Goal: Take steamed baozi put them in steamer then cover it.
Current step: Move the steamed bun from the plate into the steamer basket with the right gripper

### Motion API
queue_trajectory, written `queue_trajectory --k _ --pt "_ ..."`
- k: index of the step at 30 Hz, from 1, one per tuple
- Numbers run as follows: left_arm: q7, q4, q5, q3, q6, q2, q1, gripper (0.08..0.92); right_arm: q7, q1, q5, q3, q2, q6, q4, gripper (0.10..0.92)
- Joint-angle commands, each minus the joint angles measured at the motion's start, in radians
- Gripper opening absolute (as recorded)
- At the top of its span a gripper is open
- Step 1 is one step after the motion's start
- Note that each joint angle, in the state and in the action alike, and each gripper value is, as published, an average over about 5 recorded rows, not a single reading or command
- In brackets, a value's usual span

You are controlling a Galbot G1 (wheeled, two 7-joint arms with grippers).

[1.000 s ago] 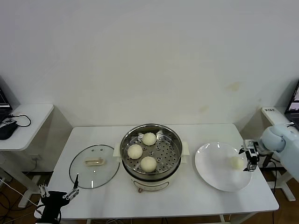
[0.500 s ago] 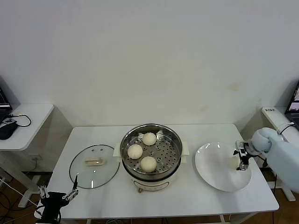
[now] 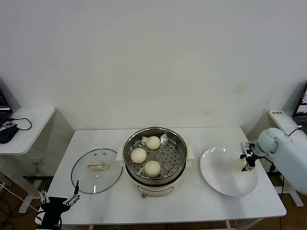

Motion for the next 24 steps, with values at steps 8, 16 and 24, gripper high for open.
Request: queue_trajectory --k 8,16,24 --pt "-0.001 -0.007 0.002 0.013 -0.002 -0.003 -0.008 0.823 0.005 0.715 0.467 -0.582 -0.141 -0.207 0.441 0.62" --pt "-0.002 -0.012 0.004 0.024 -0.002 -0.007 -0.024 0.823 0.118 0.88 0.696 -0.72 -0.012 -0.358 0.603 0.636" --pt "-0.003 -0.008 0.009 0.021 -0.003 -0.008 -0.029 0.823 0.228 0.846 0.85 -0.748 0.126 -0.461 0.663 0.642"
